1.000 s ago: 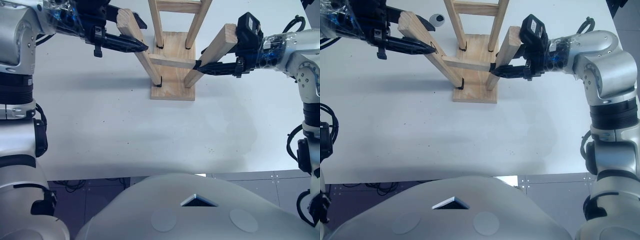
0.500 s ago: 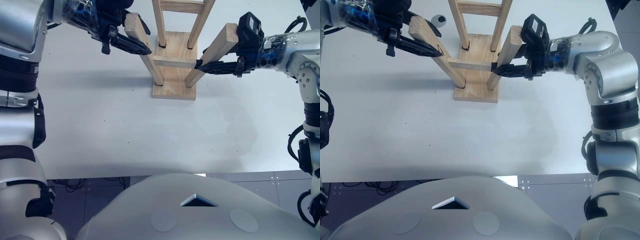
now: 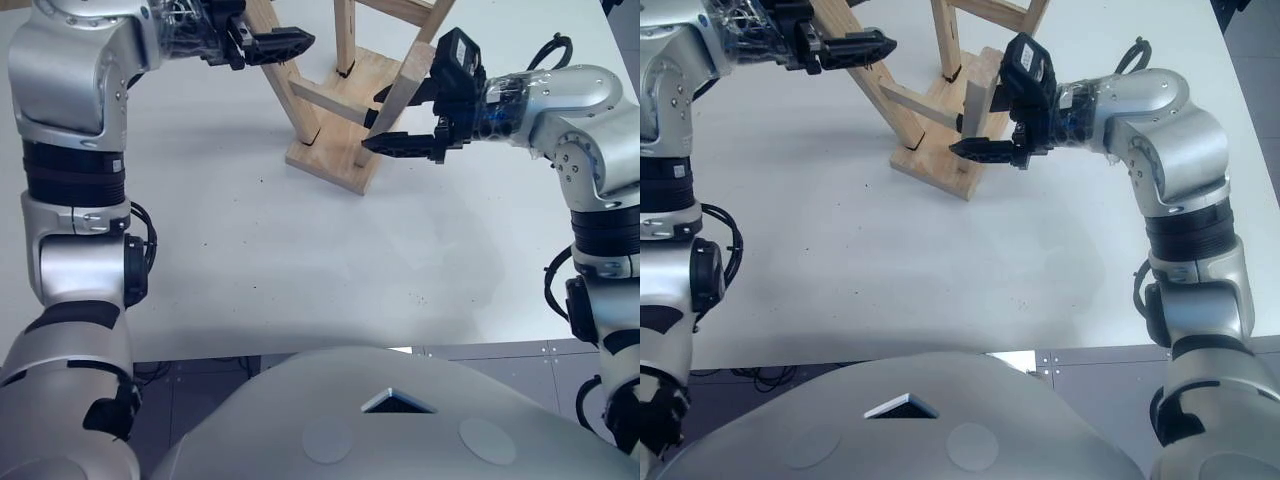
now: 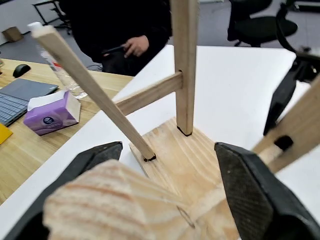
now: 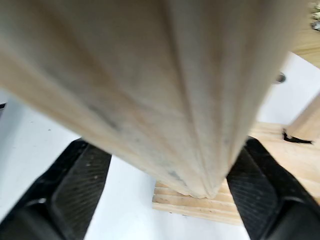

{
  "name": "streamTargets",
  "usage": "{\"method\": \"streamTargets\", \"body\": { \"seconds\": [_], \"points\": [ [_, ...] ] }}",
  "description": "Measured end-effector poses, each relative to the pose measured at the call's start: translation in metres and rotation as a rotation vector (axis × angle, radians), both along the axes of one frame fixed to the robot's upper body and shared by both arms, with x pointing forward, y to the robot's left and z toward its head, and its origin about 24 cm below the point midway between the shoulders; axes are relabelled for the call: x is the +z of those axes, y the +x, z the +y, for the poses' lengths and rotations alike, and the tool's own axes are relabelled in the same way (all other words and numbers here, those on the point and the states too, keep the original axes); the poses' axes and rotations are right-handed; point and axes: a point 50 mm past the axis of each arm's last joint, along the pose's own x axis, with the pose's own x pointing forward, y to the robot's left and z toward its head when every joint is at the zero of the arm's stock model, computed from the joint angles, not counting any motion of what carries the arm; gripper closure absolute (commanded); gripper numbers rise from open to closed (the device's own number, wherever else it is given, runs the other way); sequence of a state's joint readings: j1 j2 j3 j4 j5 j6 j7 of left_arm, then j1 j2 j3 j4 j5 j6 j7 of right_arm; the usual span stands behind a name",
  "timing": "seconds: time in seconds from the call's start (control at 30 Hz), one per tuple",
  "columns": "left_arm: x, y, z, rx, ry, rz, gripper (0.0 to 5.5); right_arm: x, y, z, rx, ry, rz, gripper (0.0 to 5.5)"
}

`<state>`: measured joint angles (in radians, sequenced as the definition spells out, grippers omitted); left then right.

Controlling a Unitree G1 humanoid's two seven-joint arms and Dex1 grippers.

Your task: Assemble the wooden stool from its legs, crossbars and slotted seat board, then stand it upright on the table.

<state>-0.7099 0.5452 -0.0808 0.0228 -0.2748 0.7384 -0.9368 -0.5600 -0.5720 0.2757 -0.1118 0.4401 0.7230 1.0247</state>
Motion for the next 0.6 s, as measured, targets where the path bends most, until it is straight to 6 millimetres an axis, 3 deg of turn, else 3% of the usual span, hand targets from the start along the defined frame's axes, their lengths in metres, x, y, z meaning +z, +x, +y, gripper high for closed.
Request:
{"method": "streamTargets", "body": {
  "seconds": [0.13,0.3,0.43,0.5,0.6],
  "points": [
    [0.010,-0.006,0.009,0.079,-0.158,-0.062,2.13,-0.008,-0.005,0.016,0.049,0.015,0.048,1.83],
    [0.039,-0.007,0.022,0.243,-0.332,-0.276,2.13,-0.003,-0.009,0.022,0.053,0.024,0.043,1.83],
    [0.035,-0.002,0.033,0.397,-0.360,-0.361,2.13,0.005,-0.016,0.042,0.060,0.080,0.029,1.83],
    [0.031,-0.002,0.046,0.498,-0.366,-0.388,2.13,0.016,-0.023,0.043,0.076,0.101,0.017,1.83],
    [0.016,-0.007,0.071,0.630,-0.339,-0.391,2.13,0.052,-0.026,0.025,0.065,0.155,-0.043,1.83]
  ]
}}
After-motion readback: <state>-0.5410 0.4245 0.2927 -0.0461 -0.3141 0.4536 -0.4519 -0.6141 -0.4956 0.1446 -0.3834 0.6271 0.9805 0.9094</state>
